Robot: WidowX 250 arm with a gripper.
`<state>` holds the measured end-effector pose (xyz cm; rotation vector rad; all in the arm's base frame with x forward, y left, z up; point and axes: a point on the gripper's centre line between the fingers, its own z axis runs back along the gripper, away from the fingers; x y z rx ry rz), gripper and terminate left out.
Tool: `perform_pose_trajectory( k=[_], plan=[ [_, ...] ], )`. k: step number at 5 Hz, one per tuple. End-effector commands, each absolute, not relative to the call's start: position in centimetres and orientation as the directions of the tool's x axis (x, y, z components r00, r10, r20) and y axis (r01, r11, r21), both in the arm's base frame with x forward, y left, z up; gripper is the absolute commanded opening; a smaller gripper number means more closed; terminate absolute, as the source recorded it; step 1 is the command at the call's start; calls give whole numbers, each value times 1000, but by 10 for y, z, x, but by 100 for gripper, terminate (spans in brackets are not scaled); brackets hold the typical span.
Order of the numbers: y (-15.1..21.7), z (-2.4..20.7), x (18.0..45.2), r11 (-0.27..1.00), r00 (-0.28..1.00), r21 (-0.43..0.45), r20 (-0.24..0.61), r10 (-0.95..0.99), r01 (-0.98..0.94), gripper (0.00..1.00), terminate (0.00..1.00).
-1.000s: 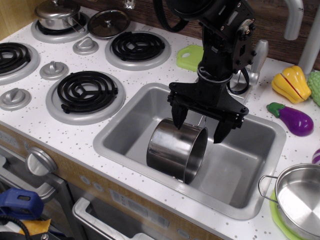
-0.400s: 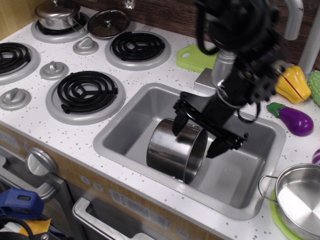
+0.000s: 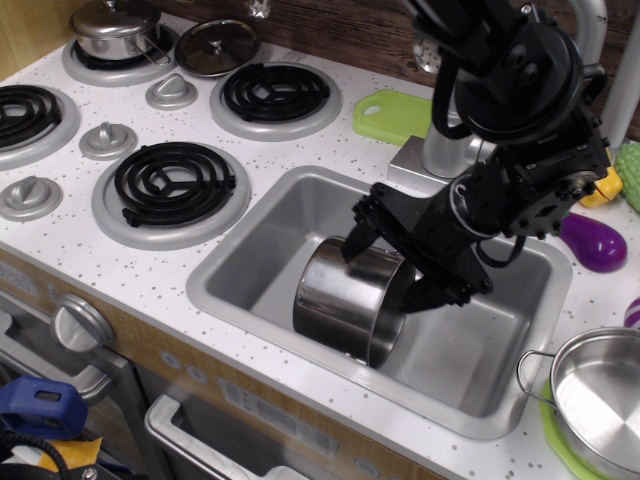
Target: Flip pot upright in sink
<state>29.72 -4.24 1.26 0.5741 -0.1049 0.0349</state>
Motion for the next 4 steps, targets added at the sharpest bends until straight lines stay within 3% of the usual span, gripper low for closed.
perform_pose_trajectory(
  k=[1,3,4],
  plan=[
    [-35,17,300,823,983,561,181,-12,-93,100,0],
    [-10,14,298,839,970,533,240,-28,-108,100,0],
    [-3,14,299,863,966,492,259,-20,-114,0,0]
  ],
)
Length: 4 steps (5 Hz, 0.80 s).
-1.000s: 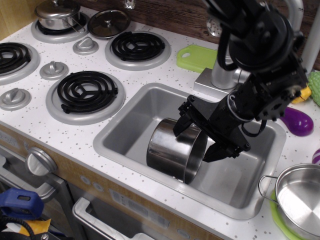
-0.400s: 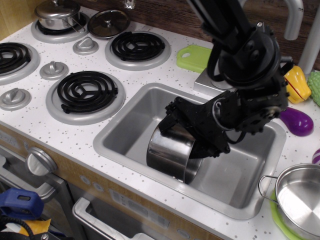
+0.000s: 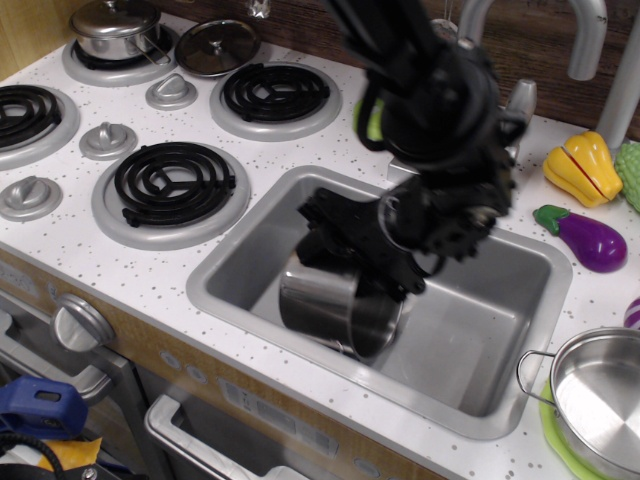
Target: Flip pot upright in sink
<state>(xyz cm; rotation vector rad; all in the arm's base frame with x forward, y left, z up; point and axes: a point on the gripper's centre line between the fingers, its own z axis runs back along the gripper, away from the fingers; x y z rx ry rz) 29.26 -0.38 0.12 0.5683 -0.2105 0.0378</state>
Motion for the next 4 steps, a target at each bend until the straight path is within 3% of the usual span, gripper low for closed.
perform_pose_trajectory(
  k=[1,4],
  plan=[
    [-4,13,298,861,963,491,268,-7,-131,0,0],
    [-8,16,300,915,962,365,262,75,-170,0,0]
  ],
)
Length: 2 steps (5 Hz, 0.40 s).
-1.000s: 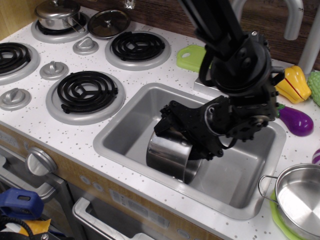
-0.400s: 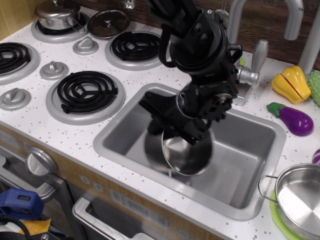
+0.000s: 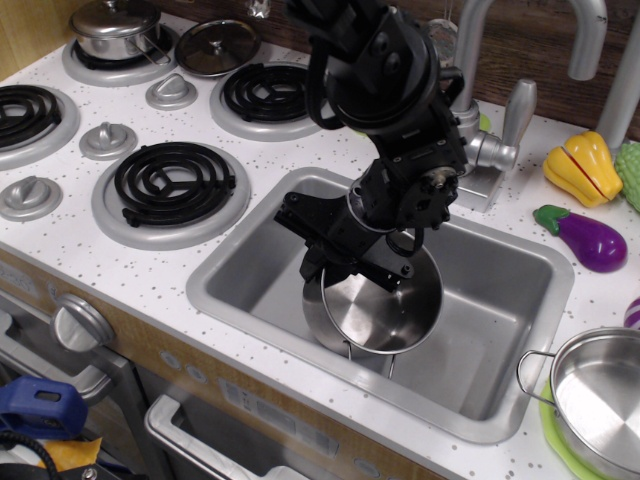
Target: Flip pot upright in sink
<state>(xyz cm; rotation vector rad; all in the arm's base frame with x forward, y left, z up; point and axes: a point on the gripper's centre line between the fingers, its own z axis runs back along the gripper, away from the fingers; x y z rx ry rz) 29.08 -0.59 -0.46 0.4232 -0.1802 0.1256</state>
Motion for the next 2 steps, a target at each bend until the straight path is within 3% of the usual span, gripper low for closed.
perform_pose_trajectory(
  k=[1,2],
  plan=[
    [-14,16,301,937,947,257,277,163,-237,0,0],
    [-17,17,301,933,937,230,282,207,-276,0,0]
  ],
)
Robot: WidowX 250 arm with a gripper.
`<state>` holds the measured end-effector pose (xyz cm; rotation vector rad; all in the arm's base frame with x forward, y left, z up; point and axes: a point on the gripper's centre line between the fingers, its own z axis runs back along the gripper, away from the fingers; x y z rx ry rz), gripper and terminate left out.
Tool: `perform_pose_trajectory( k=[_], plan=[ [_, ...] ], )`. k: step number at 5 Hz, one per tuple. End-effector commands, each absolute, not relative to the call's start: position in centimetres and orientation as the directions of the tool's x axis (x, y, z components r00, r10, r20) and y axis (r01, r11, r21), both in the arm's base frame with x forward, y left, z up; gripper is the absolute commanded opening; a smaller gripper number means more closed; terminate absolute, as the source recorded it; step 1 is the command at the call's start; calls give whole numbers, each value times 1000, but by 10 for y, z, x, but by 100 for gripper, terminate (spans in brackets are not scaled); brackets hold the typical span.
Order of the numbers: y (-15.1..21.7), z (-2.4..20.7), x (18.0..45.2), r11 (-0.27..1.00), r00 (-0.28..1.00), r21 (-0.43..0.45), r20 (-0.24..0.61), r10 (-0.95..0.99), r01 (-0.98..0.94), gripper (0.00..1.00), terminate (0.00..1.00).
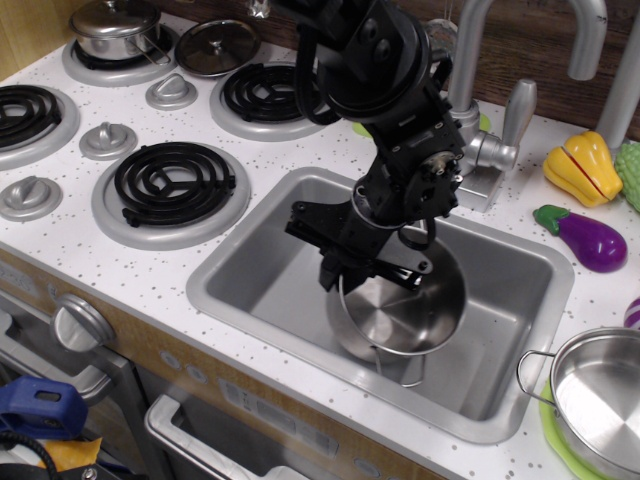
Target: Flip pot upright in sink
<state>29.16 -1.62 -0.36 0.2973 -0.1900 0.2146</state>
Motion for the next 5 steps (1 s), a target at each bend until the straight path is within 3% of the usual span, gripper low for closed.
perform_pose_trajectory(
  k=[1,4,5],
  plan=[
    [-15,13,300,936,926,227,327,186,-268,100,0],
    [-15,13,300,936,926,227,327,186,-268,100,0],
    [-15,13,300,936,926,227,327,186,-268,100,100]
  ],
)
